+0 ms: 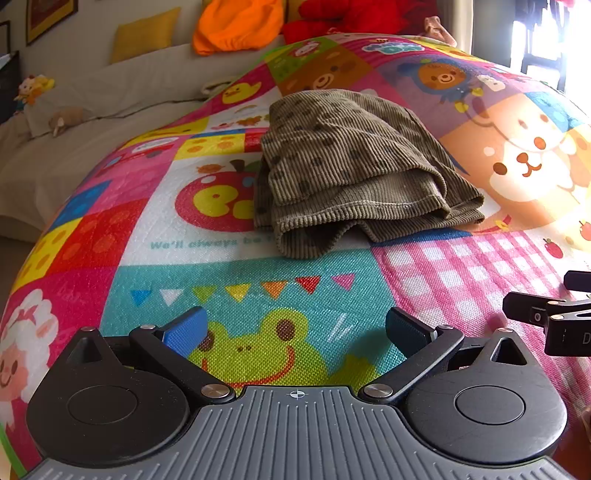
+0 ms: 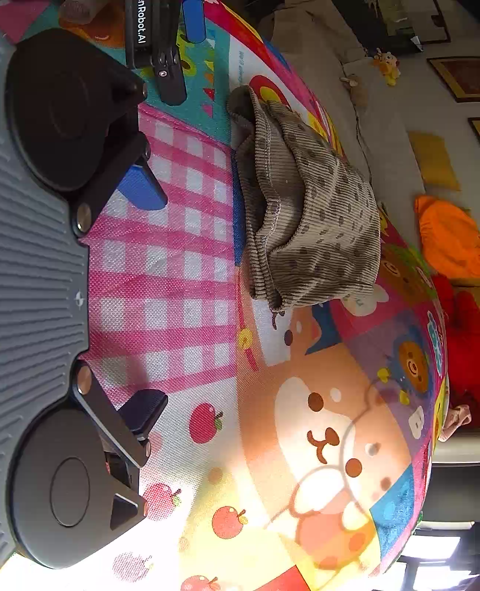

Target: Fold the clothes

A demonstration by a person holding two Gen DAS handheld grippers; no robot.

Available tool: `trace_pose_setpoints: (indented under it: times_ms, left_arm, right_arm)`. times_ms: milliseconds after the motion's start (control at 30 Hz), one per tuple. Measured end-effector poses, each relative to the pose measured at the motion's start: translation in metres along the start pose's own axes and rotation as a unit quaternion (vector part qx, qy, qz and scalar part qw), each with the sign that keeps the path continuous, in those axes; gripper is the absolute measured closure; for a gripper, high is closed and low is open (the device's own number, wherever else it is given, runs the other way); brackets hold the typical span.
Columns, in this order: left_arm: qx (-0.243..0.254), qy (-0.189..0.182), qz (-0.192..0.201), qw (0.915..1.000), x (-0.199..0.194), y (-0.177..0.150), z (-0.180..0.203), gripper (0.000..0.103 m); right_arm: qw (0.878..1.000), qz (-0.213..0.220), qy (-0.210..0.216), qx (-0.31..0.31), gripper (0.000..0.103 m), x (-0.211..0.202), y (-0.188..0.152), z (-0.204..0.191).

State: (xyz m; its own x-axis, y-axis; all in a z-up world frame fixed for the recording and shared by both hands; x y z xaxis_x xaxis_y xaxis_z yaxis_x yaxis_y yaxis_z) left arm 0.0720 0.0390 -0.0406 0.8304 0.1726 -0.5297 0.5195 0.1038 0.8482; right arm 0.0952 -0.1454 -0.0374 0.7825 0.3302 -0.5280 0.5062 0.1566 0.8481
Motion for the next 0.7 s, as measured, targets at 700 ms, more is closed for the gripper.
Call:
trace_pose_setpoints:
  times_ms: [700]
  left_arm:
    - [-0.002, -0.001, 0.002, 1.0000, 0.0002, -0.0001, -0.0004, 0.000]
  right_arm:
    - [1.000, -0.001, 0.003, 0.000, 0.000, 0.0012, 0.0002, -0.0003]
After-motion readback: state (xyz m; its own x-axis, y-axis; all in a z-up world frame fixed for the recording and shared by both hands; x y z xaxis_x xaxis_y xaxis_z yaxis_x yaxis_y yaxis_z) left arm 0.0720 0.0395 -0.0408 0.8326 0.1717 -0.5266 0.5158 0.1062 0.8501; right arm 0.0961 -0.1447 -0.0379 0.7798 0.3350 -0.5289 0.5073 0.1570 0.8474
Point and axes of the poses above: each gripper's, at about its wrist camera, not at the fingertips, and x roughly the way its jaws point, z to its right, y to its top, the point moved 2 cm from there along x, roughly the way its jaws point, and after that the axes turned 10 degrees about z, right-handed, at the moved point
